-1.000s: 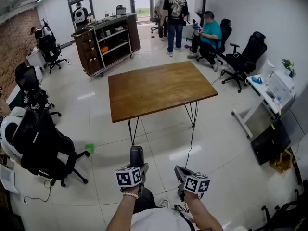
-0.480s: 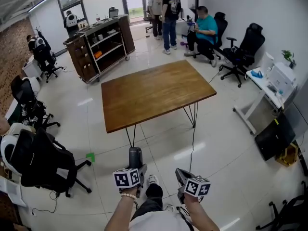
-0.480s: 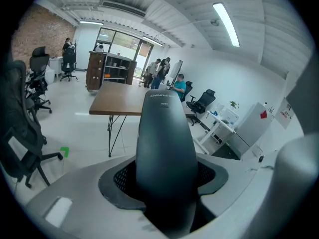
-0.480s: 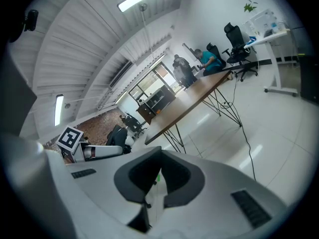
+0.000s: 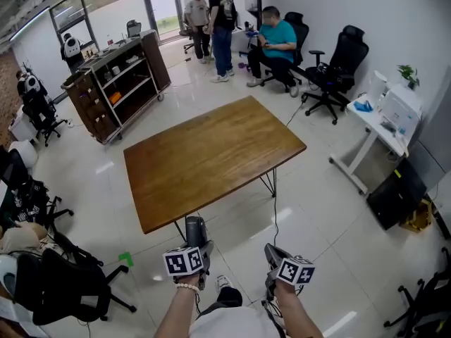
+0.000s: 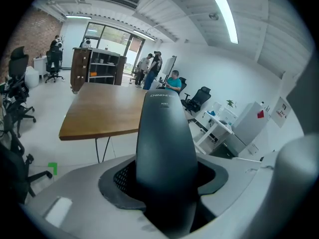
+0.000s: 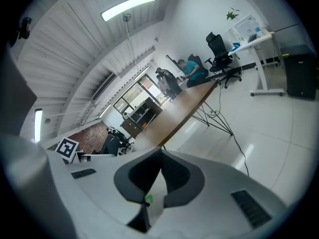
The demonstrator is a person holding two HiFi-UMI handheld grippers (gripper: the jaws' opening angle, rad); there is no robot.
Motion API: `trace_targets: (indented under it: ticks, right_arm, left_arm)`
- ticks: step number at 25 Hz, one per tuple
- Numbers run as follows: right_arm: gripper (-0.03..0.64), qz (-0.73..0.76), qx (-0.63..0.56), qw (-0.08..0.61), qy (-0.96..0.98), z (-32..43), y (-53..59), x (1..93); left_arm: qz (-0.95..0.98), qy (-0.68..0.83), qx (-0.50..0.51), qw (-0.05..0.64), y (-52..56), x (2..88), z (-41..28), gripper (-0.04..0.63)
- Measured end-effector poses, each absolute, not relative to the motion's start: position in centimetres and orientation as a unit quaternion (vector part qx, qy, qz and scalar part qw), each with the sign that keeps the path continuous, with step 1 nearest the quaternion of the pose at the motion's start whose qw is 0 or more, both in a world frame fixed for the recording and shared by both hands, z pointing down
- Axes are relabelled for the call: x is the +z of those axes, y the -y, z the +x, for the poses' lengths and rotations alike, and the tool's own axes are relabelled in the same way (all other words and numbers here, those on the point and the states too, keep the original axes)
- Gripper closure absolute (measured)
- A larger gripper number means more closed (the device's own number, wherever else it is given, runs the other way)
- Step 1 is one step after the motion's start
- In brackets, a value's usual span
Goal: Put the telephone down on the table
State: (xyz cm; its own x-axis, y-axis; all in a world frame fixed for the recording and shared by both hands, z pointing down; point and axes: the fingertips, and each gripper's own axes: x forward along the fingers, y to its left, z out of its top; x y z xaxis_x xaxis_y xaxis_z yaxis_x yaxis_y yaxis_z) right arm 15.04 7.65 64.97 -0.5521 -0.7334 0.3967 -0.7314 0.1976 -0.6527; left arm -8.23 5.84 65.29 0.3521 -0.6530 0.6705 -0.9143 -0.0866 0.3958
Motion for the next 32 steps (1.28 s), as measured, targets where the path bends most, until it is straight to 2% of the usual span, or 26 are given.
trace_targets:
  ticks: [5, 12, 20, 32]
  right_arm:
    - [0.611, -0.466, -0.404, -0.009, -0.787, 11.4, -1.9, 63.9]
    - [0.612, -0.488, -0.397, -0.012, -0.777, 10.5, 3.6, 63.8]
    - [0.612, -0.483, -0.403, -0.030, -0.777, 10.4, 9.9, 65.0]
    - [0.612, -0.409, -0.382, -0.065, -0.826, 6.5, 26.6, 63.8]
  left_arm:
    - [0.722, 0.541, 0.161, 0.400, 0.3, 65.2, -10.2, 0.313]
    - [0.728, 0.534, 0.165, 0.397, 6.8, 65.9, -12.1, 0.313]
    - [0.720, 0.538, 0.163, 0.408, 13.5, 67.2, -12.4, 0.313]
    - [0.689, 0.564, 0.181, 0.418, 27.6, 69.3, -12.0, 0.313]
